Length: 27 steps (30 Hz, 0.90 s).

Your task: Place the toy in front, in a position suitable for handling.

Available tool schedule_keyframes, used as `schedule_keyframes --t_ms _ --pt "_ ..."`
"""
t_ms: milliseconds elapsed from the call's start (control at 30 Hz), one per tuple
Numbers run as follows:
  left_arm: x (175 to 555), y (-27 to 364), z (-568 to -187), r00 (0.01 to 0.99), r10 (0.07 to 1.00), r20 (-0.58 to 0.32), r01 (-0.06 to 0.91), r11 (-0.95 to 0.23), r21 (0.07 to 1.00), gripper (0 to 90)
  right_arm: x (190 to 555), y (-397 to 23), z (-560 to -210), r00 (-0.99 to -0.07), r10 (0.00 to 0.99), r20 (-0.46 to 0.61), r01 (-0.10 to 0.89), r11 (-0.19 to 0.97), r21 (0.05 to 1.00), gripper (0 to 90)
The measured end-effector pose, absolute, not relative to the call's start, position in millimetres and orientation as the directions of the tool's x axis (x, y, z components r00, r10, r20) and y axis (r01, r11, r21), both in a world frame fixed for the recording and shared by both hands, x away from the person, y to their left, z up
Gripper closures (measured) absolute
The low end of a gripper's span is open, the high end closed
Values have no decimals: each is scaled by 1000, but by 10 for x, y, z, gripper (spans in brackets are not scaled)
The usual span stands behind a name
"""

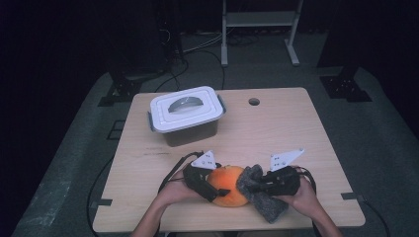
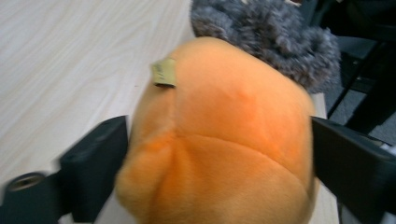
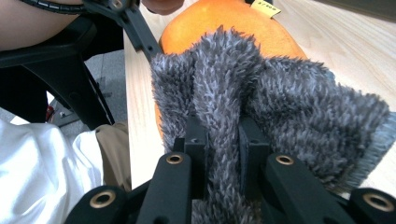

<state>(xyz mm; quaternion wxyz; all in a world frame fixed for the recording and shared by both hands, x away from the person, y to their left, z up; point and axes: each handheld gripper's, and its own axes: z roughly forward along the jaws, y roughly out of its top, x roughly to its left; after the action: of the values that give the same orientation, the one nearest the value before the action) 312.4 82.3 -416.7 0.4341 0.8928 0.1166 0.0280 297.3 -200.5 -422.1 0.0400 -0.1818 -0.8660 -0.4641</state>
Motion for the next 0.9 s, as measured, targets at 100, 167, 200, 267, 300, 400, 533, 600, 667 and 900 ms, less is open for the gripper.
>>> schedule_keyframes --t_ms 100,167,200,267,300,400,533,600,667,900 --pt "3082 842 -4129 973 232 15 128 -591 796 295 2983 -2021 -4161 -929 290 231 352 494 795 773" --pt "3063 866 -4104 968 244 63 91 -571 816 345 2991 -2037 -4100 -925 310 220 349 462 815 776" --pt "3046 867 -4091 961 258 104 62 -563 824 358 2994 -2041 -4075 -924 318 212 343 446 827 777" --pt "3035 848 -4093 957 266 117 50 -548 835 359 3002 -2041 -4006 -918 339 208 339 396 853 776" --pt "3036 840 -4101 958 263 115 51 -549 834 356 3010 -2029 -3991 -916 347 202 338 392 856 777" --pt "3051 842 -4155 960 260 108 59 -562 825 343 3040 -1995 -4040 -909 367 199 350 409 843 777" --pt "3077 906 -4176 967 239 92 67 -584 809 326 3065 -2001 -4120 -904 368 217 369 418 830 776" --pt "3081 920 -4184 968 235 87 69 -584 809 312 3070 -2011 -4144 -901 372 223 378 421 825 776" --pt "3085 985 -4202 975 204 92 52 -607 793 301 3083 -2041 -4215 -896 373 240 397 437 807 772" --pt "3061 995 -4190 979 178 95 37 -624 781 275 3094 -2080 -4150 -884 403 238 402 395 826 772"
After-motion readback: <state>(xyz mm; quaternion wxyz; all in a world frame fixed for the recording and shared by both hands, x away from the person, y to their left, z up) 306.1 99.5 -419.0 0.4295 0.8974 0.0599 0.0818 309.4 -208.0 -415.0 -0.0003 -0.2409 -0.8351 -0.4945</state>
